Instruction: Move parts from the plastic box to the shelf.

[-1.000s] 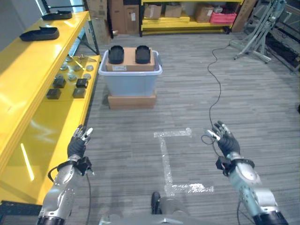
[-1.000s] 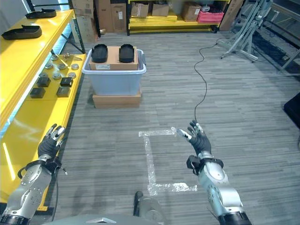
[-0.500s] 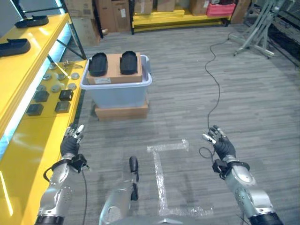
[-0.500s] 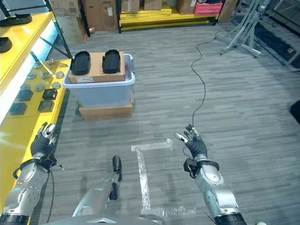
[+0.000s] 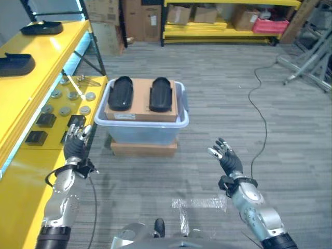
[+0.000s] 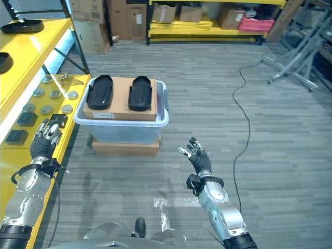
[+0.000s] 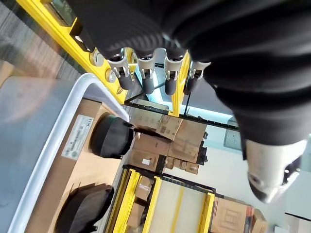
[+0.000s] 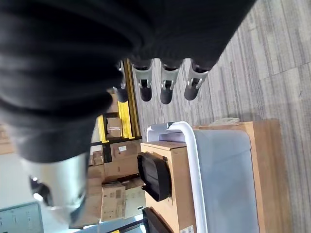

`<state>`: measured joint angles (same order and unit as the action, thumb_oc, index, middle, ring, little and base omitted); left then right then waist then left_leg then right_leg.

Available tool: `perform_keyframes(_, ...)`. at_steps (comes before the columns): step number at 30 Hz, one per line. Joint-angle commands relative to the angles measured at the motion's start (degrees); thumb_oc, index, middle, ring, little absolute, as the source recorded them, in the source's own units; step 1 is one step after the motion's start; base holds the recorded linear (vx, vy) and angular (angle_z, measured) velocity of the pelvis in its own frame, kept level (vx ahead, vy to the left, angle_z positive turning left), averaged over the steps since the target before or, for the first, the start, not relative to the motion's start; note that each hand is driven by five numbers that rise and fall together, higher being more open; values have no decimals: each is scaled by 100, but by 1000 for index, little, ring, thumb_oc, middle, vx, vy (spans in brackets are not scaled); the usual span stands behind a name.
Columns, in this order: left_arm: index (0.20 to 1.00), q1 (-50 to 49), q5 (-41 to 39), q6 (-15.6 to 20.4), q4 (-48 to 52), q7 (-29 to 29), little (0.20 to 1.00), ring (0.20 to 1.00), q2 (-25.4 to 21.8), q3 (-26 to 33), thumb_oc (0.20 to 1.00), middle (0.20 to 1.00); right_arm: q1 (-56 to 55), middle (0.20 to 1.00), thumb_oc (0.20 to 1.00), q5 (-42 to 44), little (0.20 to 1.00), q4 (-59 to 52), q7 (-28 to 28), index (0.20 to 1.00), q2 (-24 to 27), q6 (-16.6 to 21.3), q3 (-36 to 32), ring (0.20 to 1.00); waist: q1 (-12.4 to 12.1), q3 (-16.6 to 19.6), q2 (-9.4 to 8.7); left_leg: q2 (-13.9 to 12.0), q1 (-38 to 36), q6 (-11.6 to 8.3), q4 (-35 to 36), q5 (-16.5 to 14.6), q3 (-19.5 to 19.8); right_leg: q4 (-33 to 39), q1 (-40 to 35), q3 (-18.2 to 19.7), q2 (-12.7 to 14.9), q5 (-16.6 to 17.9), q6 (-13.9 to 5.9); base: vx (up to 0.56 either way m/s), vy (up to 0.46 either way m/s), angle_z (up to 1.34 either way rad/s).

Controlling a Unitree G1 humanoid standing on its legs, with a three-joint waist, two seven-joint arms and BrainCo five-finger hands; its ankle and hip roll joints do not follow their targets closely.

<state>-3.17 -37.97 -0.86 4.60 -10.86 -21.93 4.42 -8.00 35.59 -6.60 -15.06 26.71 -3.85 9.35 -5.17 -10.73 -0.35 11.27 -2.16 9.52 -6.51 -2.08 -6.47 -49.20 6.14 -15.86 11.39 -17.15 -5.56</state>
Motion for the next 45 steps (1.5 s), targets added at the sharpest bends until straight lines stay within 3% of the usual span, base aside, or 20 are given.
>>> perform_keyframes(1, 1000, -125, 211, 110, 558, 294, 1000, 1000, -383, -95, 1000, 1000, 101, 1000, 1000, -59, 1000, 36, 324, 1000, -78, 635, -530, 1000, -62, 59, -5, -626, 622, -541, 99, 74, -3, 2798, -58, 222, -215, 1673, -233, 202, -376, 61)
perform_keyframes(2, 1000, -136, 175, 185, 551, 314, 1000, 1000, -442, -131, 1000, 1000, 91, 1000, 1000, 5, 1000, 60, 493, 1000, -50, 707, -658, 1000, 37, 8, -86, -651, 494, -625, 64, -154, 74, 4199, 146, 427, -143, 2187, -393, 175, -362, 60)
perform_keyframes(4, 1000, -210, 48, 260, 575, 351, 1000, 1000, -508, -108, 1000, 1000, 65, 1000, 1000, -39, 1000, -28, 564, 1000, -41, 661, -736, 1000, 130, -56, -112, -695, 391, -600, -20, -373, 166, 4284, 497, 699, -77, 2503, -510, 130, -225, 30)
perform_keyframes(10, 1000, -479, -118, 144, 691, 479, 1000, 1000, -407, -57, 1000, 1000, -32, 1000, 1000, -89, 1000, -232, 597, 1000, 98, 435, -933, 1000, 163, 116, -154, -1000, 39, -813, 384, -287, 138, 4806, 58, 566, -192, 2367, -571, 126, -166, 54)
perform_keyframes(12, 1000, -573, -49, 121, 734, 519, 1000, 1000, -364, -73, 1000, 1000, 13, 1000, 1000, -30, 1000, -299, 485, 1000, 237, 397, -971, 1000, 103, 209, -209, -1115, -68, -938, 581, -202, 107, 5130, -274, 391, -276, 2400, -521, 117, -260, 4)
perform_keyframes(19, 1000, -704, -111, 84, 643, 685, 1000, 1000, -252, -68, 1000, 1000, -7, 1000, 1000, 145, 1000, -270, 409, 1000, 379, 268, -1061, 1000, 124, 319, -254, -1459, -151, -1162, 542, -75, -27, 5237, -635, 231, -533, 2211, -277, 67, -195, 11)
perform_keyframes(23, 1000, -609, -125, 223, 467, 603, 1000, 1000, -203, -206, 1000, 1000, 137, 1000, 1000, 108, 1000, -45, 447, 1000, 455, 363, -966, 1000, 155, 264, -327, -1655, 93, -1234, -245, -263, -45, 5089, -617, 224, -591, 2057, -110, 35, -218, 11)
perform_keyframes(24, 1000, -569, -84, 309, 322, 646, 1000, 1000, -159, -279, 1000, 1000, 271, 1000, 1000, 170, 1000, 86, 425, 1000, 511, 438, -906, 1000, 112, 113, -339, -1840, 657, -1330, -1485, 103, 140, 4993, -708, 296, -708, 1942, 91, 28, -226, -5)
perform_keyframes(27, 1000, -538, -56, 328, 258, 714, 1000, 1000, -137, -264, 1000, 1000, 318, 1000, 1000, 168, 1000, 132, 329, 1000, 516, 490, -869, 1000, 70, 2, -310, -1872, 1108, -1351, -2087, 284, 335, 4962, -803, 350, -808, 1891, 195, 28, -131, -8)
perform_keyframes(30, 1000, -514, -4, 468, 222, 712, 1000, 1000, -127, -239, 1000, 1000, 310, 1000, 1000, 69, 1000, 196, 219, 1000, 438, 626, -836, 1000, 72, -85, -208, -1796, 1196, -1389, -1558, 437, 290, 4942, -885, 361, -854, 1846, 156, 106, 70, -30)
perform_keyframes(31, 1000, -482, 51, 554, 207, 664, 1000, 1000, -175, -182, 1000, 1000, 188, 1000, 1000, -158, 1000, 133, 53, 1000, 399, 622, -893, 1000, 192, -121, -149, -1909, 1134, -1423, -1083, 685, 35, 4954, -983, 276, -784, 1814, 139, 197, 156, -24)
perform_keyframes(35, 1000, -367, 101, 790, 261, 561, 1000, 1000, -266, -213, 1000, 1000, 29, 1000, 1000, -252, 1000, 98, -156, 1000, 479, 780, -1132, 1000, 271, -63, -80, -1651, 688, -1315, -304, 283, 143, 4907, -896, 290, -607, 1807, -22, 166, 189, -10)
perform_keyframes(39, 1000, -308, 149, 664, 509, 496, 1000, 1000, -329, -224, 1000, 1000, 98, 1000, 1000, -384, 1000, 288, -235, 1000, 532, 1110, -1400, 1000, 251, -65, 26, -1547, 442, -1338, 112, 269, 143, 4944, -871, 206, -500, 1855, -151, 110, 122, -19)
perform_keyframes(42, 1000, -290, 150, 558, 537, 446, 1000, 1000, -370, -270, 1000, 1000, 294, 1000, 1000, -599, 1000, 293, -381, 1000, 558, 1118, -1433, 1000, 182, -63, 85, -1489, 373, -1315, 224, 261, 181, 4920, -854, 165, -438, 1876, -213, 130, 96, 6)
perform_keyframes(43, 1000, -299, 66, 473, 559, 525, 1000, 1000, -418, -281, 1000, 1000, 571, 1000, 1000, -980, 1000, 374, -757, 1000, 638, 1200, -1442, 1000, 62, -80, 134, -1455, 389, -1287, 211, 246, 239, 4861, -847, 108, -380, 1880, -250, 116, 69, 21)
perform_keyframes(45, 1000, -288, 52, 452, 569, 538, 1000, 1000, -428, -295, 1000, 1000, 674, 1000, 1000, -1108, 1000, 416, -907, 1000, 652, 1178, -1441, 1000, 24, -91, 146, -1449, 418, -1282, 183, 240, 256, 4830, -835, 85, -362, 1878, -260, 84, 48, 17)
